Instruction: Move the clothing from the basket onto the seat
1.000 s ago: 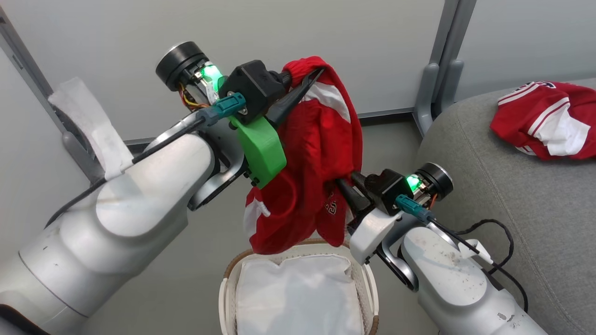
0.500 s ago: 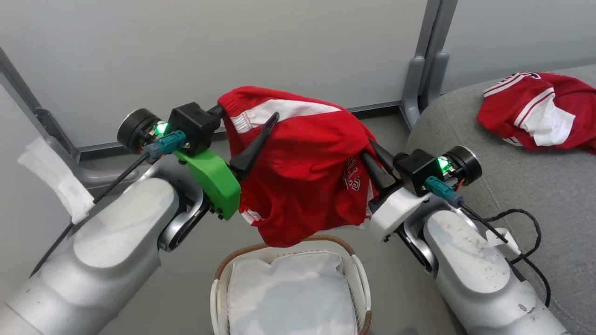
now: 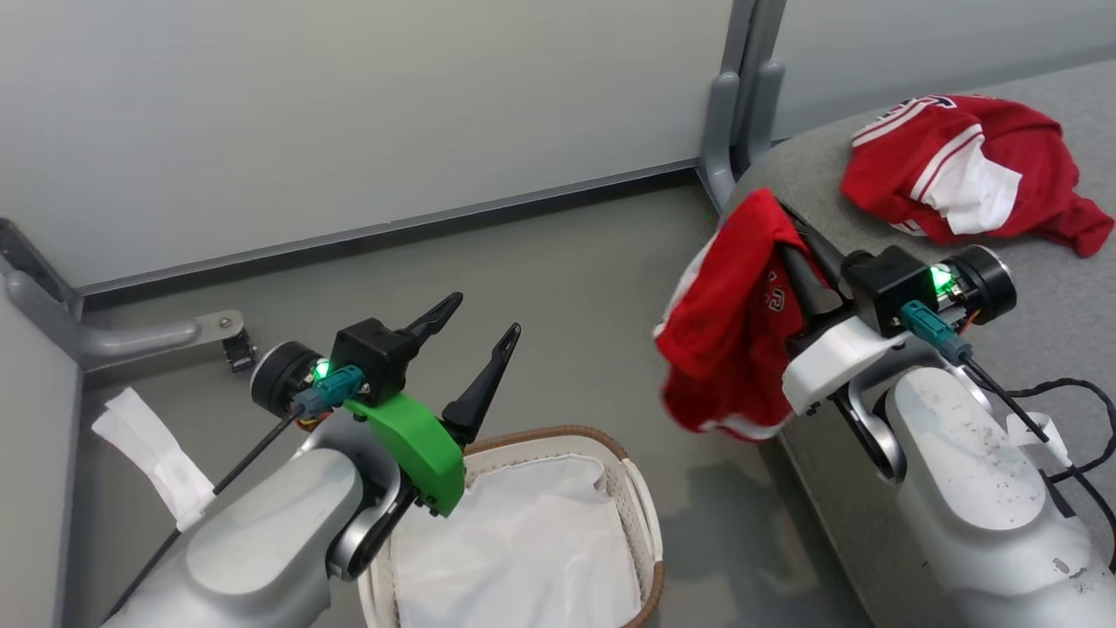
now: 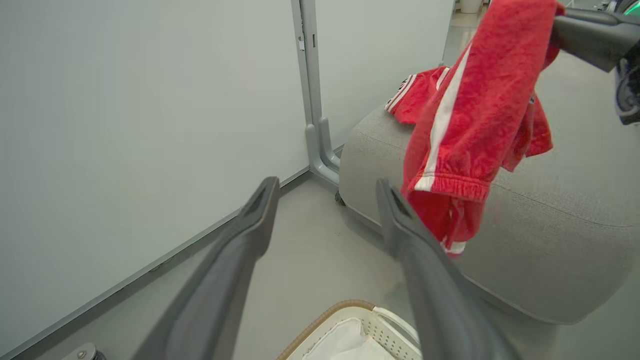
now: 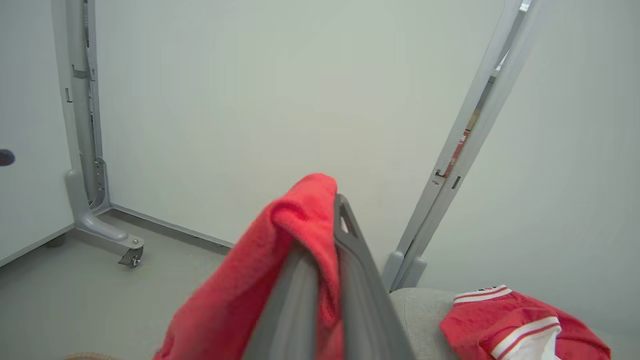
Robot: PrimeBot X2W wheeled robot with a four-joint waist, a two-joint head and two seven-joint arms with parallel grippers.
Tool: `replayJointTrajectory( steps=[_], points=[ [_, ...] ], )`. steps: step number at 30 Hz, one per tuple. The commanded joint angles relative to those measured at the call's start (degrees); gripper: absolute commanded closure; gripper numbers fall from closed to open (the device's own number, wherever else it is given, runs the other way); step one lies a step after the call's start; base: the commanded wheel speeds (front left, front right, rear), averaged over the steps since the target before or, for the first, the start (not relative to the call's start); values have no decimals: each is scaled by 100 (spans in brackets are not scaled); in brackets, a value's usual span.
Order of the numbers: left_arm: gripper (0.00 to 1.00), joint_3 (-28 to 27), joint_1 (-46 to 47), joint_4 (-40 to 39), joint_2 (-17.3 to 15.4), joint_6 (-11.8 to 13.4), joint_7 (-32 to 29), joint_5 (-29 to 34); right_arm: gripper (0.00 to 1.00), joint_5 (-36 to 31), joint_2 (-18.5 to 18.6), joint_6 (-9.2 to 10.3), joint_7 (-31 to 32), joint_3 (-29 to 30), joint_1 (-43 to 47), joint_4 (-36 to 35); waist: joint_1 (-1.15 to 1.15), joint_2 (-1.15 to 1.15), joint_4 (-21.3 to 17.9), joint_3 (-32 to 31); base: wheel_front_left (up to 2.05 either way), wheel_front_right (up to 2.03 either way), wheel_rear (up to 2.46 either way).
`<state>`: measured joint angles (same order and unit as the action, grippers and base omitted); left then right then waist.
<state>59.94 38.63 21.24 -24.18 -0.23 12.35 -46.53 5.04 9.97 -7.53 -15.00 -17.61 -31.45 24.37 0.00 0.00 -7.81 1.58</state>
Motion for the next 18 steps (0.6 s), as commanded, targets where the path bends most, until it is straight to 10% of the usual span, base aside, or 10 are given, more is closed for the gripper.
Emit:
replayJointTrajectory(
  steps=[1, 18],
  points=[
    [0, 9, -123, 57, 55, 50, 65, 2, 100, -21, 60, 8, -28, 64, 46, -61, 0, 0, -331, 218, 0, 0, 0],
    [0, 83, -108, 469, 669, -14, 275, 423, 100, -92, -14, 7, -29, 634, 200, -374, 0, 0, -1752, 882, 0, 0, 0]
  ],
)
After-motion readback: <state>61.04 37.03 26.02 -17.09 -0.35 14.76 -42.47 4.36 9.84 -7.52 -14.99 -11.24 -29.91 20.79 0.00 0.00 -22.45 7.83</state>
